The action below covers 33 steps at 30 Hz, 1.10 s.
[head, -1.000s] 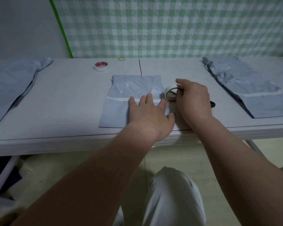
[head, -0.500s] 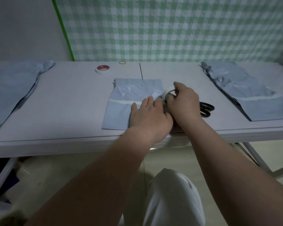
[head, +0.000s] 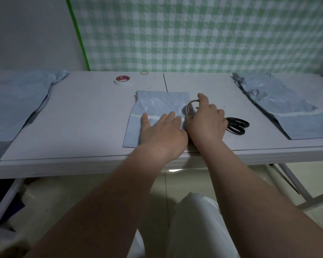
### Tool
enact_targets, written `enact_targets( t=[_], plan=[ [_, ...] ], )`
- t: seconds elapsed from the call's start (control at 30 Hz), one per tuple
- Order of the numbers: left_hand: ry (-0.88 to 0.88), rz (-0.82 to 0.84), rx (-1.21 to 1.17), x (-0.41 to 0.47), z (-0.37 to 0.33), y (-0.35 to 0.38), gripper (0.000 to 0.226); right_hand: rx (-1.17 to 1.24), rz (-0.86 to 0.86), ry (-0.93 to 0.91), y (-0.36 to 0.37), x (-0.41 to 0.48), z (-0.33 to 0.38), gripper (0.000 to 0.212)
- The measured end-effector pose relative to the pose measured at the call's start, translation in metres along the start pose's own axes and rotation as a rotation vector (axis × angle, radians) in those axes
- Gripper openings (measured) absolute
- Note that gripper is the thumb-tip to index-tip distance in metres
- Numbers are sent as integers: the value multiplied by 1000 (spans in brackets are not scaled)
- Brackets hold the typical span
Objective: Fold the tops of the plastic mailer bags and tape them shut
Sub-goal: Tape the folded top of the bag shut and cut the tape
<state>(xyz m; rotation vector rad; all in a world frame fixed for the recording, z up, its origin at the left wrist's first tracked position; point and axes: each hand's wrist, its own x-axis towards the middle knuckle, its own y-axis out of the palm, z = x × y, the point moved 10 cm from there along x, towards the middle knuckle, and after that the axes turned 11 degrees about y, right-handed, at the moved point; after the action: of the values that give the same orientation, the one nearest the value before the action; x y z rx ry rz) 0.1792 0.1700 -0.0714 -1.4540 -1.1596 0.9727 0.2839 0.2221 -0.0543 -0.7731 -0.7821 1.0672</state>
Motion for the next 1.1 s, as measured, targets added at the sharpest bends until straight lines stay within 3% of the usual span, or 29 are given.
enact_targets(
  t=[0.5, 0.93, 1.03, 1.1],
  plan=[
    [-147, 0, 66, -27, 78, -8, 50, -14, -14, -2, 0, 0, -2, 58],
    [-239, 76, 127, -23, 82, -26, 44, 10, -59, -39, -4, -3, -1, 57],
    [-190, -119, 59, -9, 65, -49, 24, 28, -85, -70, -6, -4, 2, 55],
    [-98, -272, -110, 4, 45, -58, 37, 40, -89, -87, -6, -3, 3, 55]
  ],
)
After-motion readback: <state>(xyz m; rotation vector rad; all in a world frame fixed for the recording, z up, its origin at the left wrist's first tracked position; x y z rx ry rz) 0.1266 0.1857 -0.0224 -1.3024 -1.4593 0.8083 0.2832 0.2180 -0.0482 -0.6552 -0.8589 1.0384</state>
